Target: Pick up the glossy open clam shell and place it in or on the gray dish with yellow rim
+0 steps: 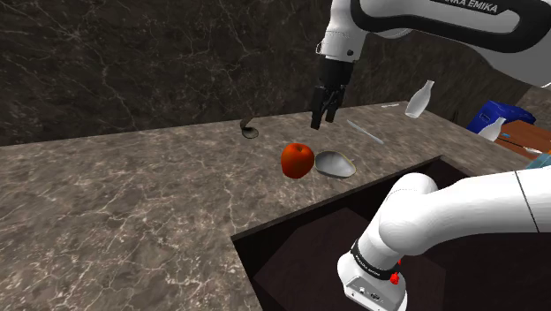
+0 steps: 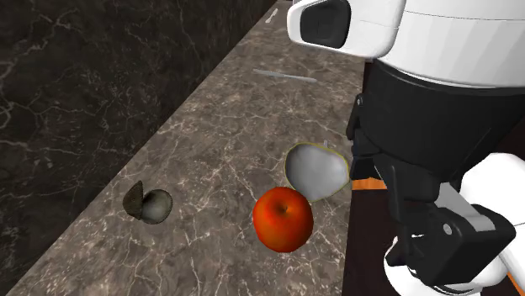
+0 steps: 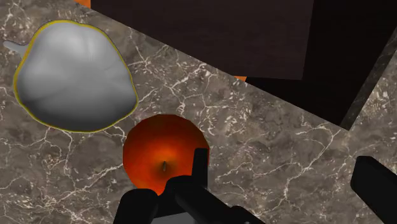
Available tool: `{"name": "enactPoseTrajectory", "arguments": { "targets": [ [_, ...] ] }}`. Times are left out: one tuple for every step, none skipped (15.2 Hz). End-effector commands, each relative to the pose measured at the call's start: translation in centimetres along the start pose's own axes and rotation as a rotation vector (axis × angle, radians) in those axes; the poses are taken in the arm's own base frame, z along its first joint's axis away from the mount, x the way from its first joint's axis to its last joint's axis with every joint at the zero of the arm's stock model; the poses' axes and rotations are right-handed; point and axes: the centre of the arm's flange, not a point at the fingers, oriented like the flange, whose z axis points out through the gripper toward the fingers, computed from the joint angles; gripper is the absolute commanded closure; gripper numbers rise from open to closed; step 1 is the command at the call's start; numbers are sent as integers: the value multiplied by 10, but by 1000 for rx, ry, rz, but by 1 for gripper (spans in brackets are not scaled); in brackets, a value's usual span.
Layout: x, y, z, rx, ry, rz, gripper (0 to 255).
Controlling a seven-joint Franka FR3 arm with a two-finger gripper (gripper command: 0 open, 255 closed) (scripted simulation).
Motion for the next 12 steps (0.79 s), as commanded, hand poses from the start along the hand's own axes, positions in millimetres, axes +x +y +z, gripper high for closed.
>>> {"name": "enactPoseTrajectory", "arguments": {
  "targets": [
    [0, 0, 0, 0, 0, 0, 0],
    [12, -1, 4, -8, 1, 19, 0],
    [25, -2, 8, -17, 2, 37, 0],
    [37, -3, 12, -25, 3, 56, 0],
    [50, -3, 16, -33, 4, 74, 0],
    [62, -3, 20, -42, 5, 93, 0],
    [75, -3, 24, -50, 7, 111, 0],
    [87, -2, 28, -58, 8, 130, 0],
    [100, -1, 32, -67, 9, 149, 0],
    [112, 0, 36, -75, 10, 167, 0],
    [124, 1, 40, -83, 11, 186, 0],
    [137, 2, 44, -92, 12, 204, 0]
  ]
}}
